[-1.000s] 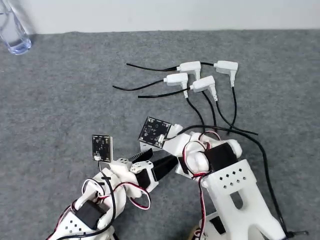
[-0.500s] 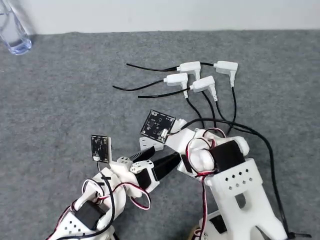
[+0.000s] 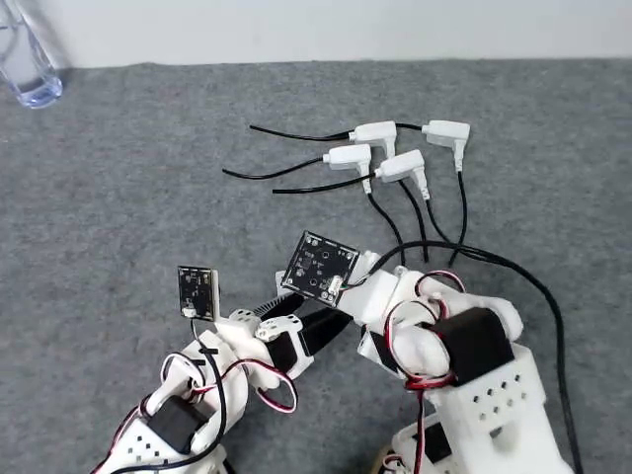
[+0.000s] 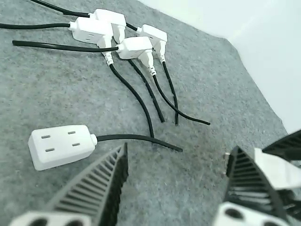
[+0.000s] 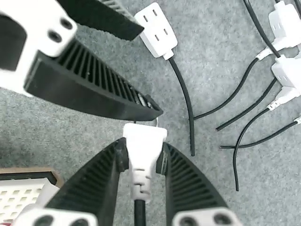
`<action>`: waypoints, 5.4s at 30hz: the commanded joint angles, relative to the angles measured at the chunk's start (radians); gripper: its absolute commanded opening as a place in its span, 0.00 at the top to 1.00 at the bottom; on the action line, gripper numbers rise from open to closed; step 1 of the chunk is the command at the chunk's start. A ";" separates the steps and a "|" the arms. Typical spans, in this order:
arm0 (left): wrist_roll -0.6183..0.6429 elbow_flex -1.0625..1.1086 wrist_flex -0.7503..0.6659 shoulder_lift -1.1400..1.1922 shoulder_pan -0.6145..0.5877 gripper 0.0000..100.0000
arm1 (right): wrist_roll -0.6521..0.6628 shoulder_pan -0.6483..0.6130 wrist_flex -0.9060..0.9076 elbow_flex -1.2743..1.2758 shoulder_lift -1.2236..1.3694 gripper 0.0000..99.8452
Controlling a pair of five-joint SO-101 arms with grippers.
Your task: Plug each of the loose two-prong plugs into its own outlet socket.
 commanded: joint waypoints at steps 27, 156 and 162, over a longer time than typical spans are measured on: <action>0.002 -0.008 -0.011 0.008 0.005 0.68 | -0.051 0.024 -0.041 -0.092 -0.030 0.99; -0.203 0.044 0.232 0.008 -1.002 0.68 | 0.485 -0.096 -0.012 -1.149 1.531 0.99; -0.203 0.044 0.232 0.008 -1.002 0.68 | 0.511 -0.094 -0.022 -1.166 1.540 0.99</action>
